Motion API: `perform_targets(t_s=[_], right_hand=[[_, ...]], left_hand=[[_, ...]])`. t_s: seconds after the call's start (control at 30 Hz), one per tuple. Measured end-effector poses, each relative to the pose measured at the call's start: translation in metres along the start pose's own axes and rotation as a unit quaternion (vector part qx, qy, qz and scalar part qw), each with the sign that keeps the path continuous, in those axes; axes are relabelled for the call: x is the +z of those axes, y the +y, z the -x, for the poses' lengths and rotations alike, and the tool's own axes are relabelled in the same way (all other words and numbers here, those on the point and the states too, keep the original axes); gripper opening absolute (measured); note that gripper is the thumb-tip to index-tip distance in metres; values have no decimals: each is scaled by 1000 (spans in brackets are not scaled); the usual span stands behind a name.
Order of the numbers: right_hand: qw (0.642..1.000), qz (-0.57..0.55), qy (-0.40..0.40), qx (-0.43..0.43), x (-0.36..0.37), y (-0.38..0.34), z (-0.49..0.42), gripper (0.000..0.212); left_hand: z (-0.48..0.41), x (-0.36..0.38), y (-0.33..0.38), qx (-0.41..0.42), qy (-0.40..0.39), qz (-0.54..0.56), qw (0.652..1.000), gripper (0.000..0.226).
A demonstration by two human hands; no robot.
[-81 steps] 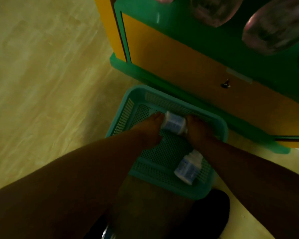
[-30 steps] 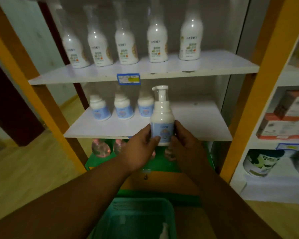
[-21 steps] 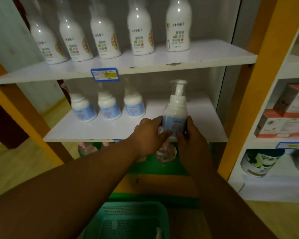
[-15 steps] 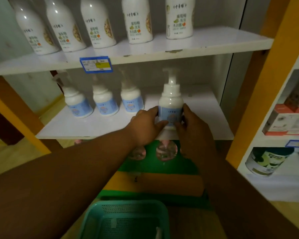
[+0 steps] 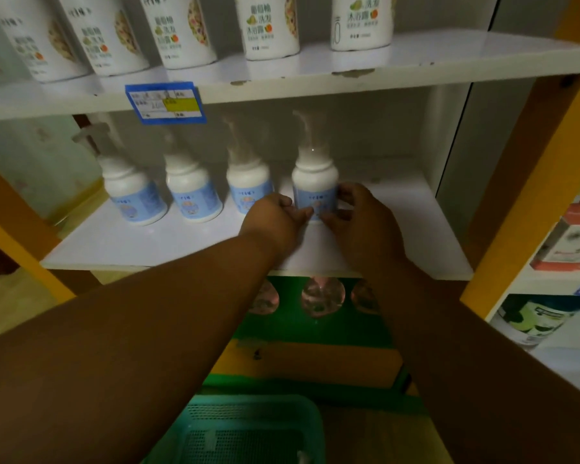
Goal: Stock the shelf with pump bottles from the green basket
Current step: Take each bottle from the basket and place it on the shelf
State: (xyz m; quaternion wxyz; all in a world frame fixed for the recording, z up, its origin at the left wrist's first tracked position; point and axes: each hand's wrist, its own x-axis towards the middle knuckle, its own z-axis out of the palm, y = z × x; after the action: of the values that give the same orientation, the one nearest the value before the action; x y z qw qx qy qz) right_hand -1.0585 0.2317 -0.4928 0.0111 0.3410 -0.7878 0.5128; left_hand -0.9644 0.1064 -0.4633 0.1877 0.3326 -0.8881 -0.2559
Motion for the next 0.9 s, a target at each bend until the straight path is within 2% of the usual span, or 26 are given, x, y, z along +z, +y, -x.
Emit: perform_targets(t_s=[0.07, 0.17, 0.3, 0.5, 0.67, 0.77, 0.9], right_hand=[[999, 42, -7, -23, 5, 3, 0, 52], [997, 75, -17, -30, 8, 6, -1, 59], [993, 106, -32, -40, 10, 10, -3, 62], [985, 156, -56, -50, 12, 11, -10, 71], [978, 185, -90, -37, 11, 9, -11, 80], [976, 191, -87, -62, 11, 10, -11, 80], [984, 158, -59, -65, 13, 13, -10, 78]], left_hand=[[-1, 1, -4, -29, 31, 98, 994, 31], [-3, 4, -9, -23, 38, 117, 992, 23], [-6, 6, -11, -1, 19, 85, 996, 30], [-14, 2, -14, 42, -49, -37, 997, 39], [-17, 1, -16, 64, -75, -76, 992, 46], [-17, 1, -18, 62, -69, -73, 993, 52], [-15, -1, -24, 52, -117, -100, 987, 60]])
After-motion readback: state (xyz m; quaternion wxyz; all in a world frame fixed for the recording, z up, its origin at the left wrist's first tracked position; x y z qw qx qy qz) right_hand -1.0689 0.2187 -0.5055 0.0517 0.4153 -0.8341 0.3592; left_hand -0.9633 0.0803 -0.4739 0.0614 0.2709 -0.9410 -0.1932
